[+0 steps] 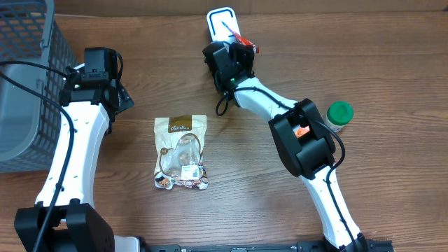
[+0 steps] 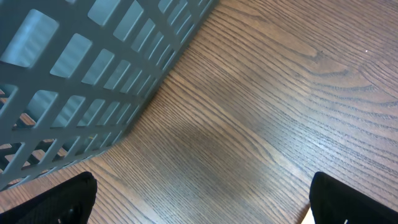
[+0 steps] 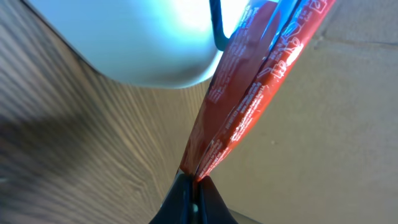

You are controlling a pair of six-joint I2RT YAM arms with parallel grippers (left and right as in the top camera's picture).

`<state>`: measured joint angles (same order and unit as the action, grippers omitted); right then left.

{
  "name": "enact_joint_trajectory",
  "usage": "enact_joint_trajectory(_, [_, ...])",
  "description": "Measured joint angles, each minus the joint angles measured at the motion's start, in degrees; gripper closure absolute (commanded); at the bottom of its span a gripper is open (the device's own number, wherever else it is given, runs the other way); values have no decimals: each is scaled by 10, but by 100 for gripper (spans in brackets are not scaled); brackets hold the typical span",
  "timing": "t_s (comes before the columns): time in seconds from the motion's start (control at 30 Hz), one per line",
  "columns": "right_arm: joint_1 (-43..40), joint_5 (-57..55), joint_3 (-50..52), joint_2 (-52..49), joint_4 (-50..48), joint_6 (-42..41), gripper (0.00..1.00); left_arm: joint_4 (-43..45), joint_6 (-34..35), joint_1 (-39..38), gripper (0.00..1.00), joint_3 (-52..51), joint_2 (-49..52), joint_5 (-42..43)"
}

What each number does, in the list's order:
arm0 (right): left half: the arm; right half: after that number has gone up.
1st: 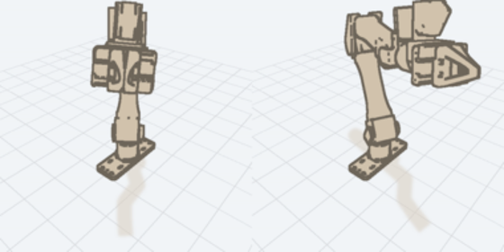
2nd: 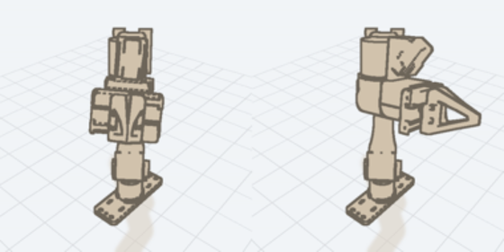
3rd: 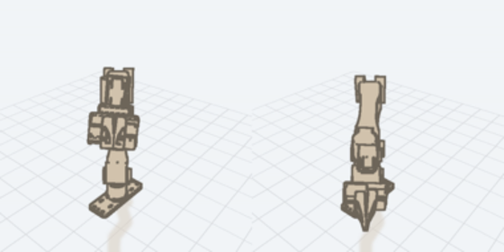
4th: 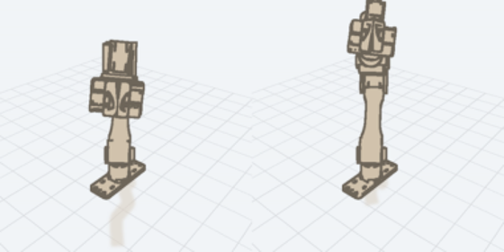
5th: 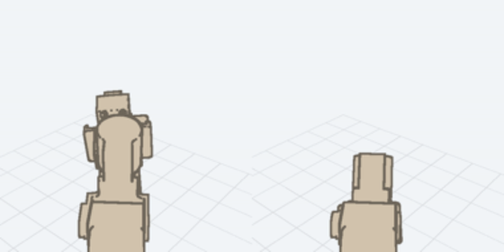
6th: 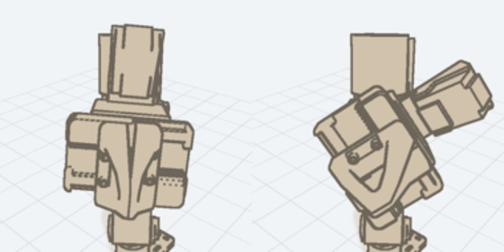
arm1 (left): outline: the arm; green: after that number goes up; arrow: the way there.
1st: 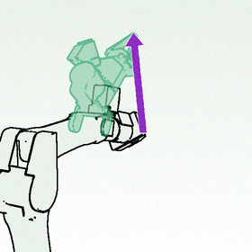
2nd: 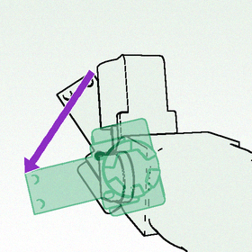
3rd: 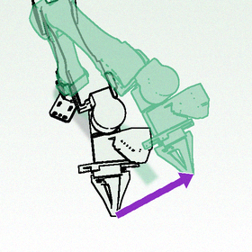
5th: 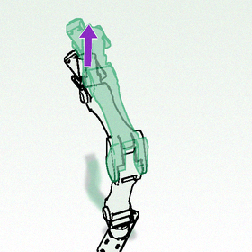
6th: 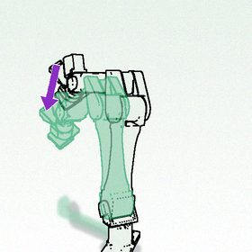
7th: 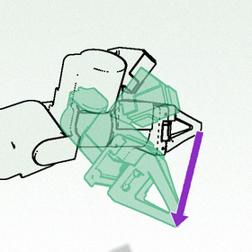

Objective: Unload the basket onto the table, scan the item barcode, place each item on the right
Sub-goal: 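Lift the red stick and hold it under the barcode scanner, then carry the red stick right and set it beside the tissue packs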

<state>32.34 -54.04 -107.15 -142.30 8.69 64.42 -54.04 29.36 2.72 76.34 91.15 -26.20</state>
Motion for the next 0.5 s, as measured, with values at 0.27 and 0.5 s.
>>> enact_joint_trajectory(0.27, [30, 43, 5, 51, 181, -112, 97, 0, 0, 0, 0, 0, 0, 0])
enact_joint_trajectory(0.5, [25, 181, -2, 242, 442, -369, 97, 0, 0, 0, 0, 0, 0, 0])
